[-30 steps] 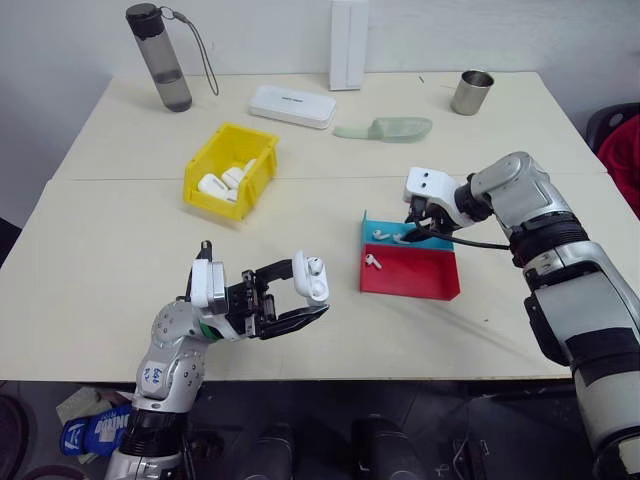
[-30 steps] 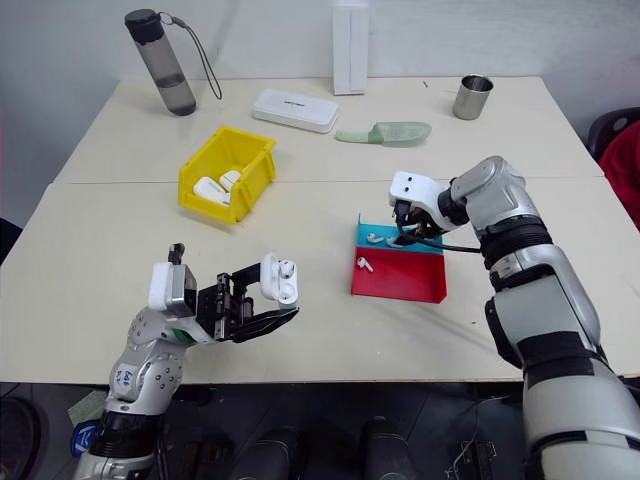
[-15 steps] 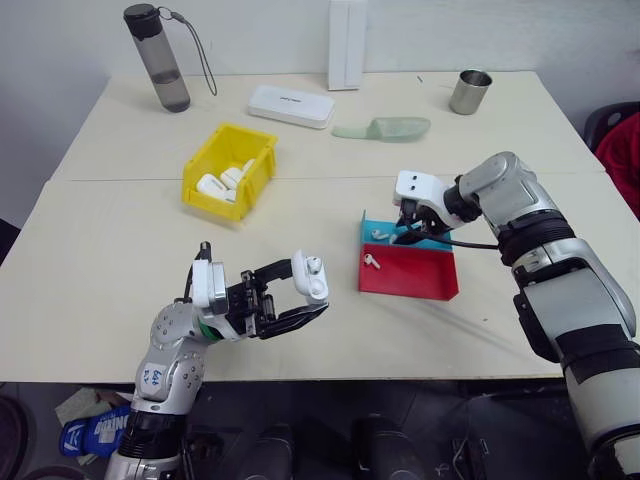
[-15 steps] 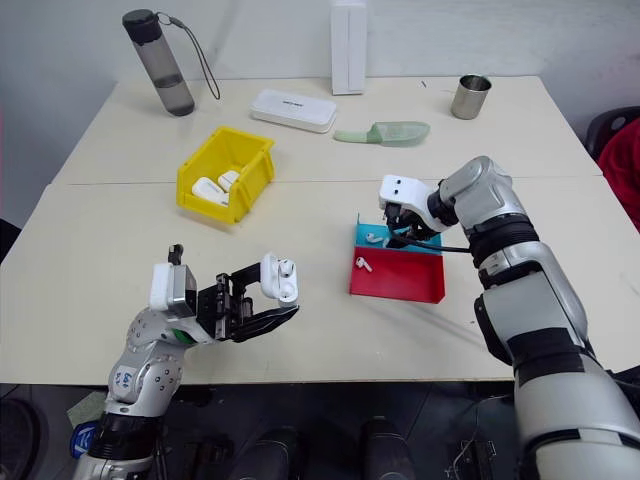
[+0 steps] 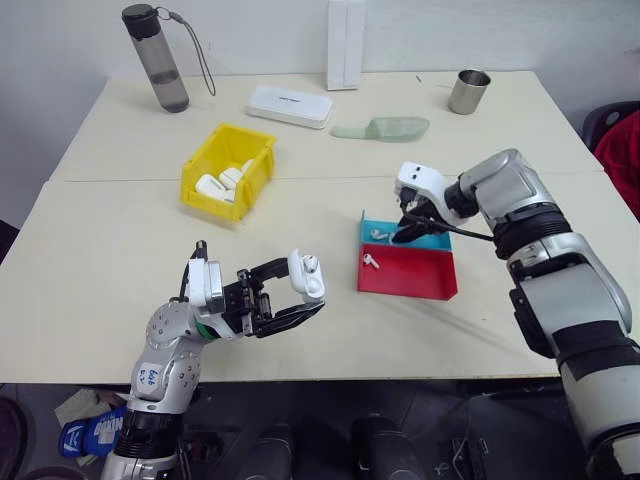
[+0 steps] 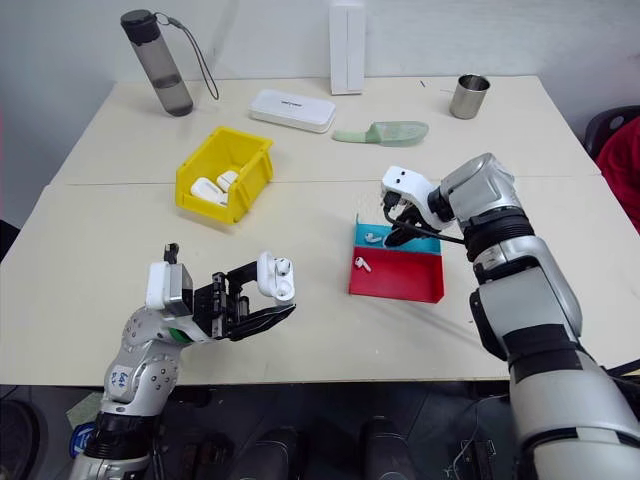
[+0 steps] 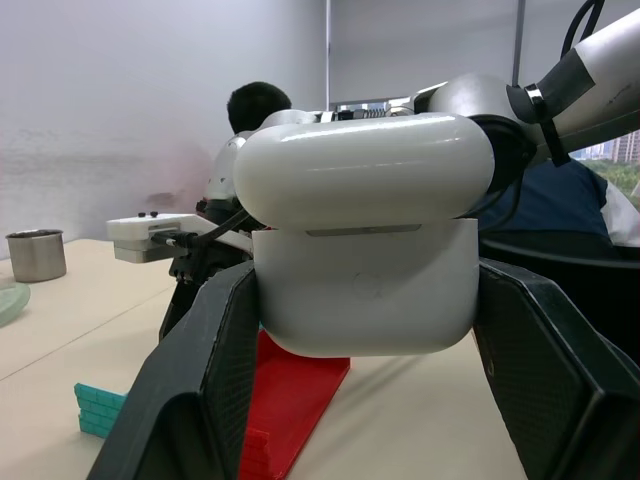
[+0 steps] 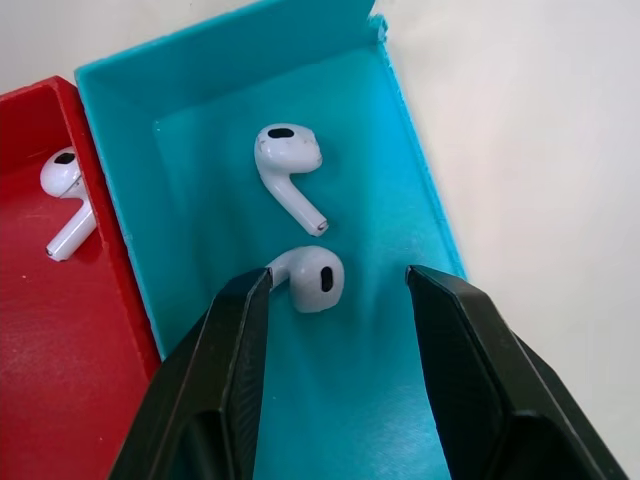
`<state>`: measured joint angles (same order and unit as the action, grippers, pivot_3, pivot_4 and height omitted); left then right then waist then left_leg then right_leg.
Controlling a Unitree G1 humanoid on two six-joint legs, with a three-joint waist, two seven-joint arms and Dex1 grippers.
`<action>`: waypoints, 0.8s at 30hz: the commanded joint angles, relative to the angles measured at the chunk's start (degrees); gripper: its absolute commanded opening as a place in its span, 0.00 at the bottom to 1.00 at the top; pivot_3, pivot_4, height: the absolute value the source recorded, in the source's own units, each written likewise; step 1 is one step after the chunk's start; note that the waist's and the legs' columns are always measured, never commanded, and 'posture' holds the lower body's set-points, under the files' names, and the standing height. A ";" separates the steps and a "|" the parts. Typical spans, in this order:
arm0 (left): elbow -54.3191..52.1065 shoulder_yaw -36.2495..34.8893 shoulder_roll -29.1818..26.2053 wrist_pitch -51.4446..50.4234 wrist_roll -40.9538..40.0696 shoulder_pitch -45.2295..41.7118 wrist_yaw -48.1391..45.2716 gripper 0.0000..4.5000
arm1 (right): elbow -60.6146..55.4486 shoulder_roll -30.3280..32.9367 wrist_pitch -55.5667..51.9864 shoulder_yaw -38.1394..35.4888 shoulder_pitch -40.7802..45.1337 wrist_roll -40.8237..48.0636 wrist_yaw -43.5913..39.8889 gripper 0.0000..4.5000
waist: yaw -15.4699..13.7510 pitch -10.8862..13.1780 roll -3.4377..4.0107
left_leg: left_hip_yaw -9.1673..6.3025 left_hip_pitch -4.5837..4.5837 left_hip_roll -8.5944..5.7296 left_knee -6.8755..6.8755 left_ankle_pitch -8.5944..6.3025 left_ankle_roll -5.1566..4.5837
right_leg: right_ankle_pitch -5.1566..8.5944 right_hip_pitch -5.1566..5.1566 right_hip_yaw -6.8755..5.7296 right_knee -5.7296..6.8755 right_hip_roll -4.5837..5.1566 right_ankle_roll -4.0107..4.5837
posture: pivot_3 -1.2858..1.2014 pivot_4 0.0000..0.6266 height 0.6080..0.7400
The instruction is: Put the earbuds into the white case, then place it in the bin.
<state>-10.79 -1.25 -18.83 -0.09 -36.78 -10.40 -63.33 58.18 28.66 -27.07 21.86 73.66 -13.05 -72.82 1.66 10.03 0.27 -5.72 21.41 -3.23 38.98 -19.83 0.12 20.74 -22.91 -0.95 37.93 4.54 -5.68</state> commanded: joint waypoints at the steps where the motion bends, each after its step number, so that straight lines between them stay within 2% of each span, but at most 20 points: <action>1: -1.94 -0.27 -0.22 0.59 -0.40 0.49 0.02 0.61 | -3.26 0.08 -2.95 -2.21 -0.14 0.88 1.72 0.48 | 0.00 0.00 0.00 | 0.01 0.00 0.00 0.00 0.00 0.00 | 0.00 0.00 0.01 0.00 0.00 0.00 | 0.52 0.24 1.00; 11: -1.82 0.12 -0.03 0.65 -0.18 0.42 -0.02 0.61 | -8.23 0.86 -7.01 -2.25 -2.05 1.08 2.22 0.48 | 0.01 0.00 0.00 | 0.01 0.00 -0.01 0.01 0.00 0.00 | 0.00 0.00 0.02 0.00 0.00 0.00 | 0.52 0.24 1.00; 17: -2.13 -0.15 -0.33 0.46 -0.45 0.88 -0.07 0.61 | -10.22 1.66 -6.30 -2.79 0.33 2.41 -1.94 0.48 | 0.00 0.00 0.00 | 0.02 0.00 -0.01 0.01 0.00 0.00 | 0.00 0.00 0.02 0.01 0.00 0.00 | 0.52 0.24 1.00; 24: -2.23 -0.34 -0.53 0.35 -0.51 1.24 0.00 0.61 | -11.49 0.04 3.38 -0.67 -0.68 1.11 -2.26 0.48 | 0.06 0.00 0.00 | 0.02 0.00 0.00 0.00 0.00 0.01 | 0.00 -0.05 0.02 0.04 -0.01 0.00 | 0.52 0.24 1.00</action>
<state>-10.80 -1.15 -18.90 -0.13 -36.78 -9.50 -63.37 47.48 28.90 -26.28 20.84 72.22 -11.48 -75.31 1.71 10.03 0.28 -5.71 21.41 -3.23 38.98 -19.83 0.13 20.74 -22.96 -0.93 37.96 4.53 -5.68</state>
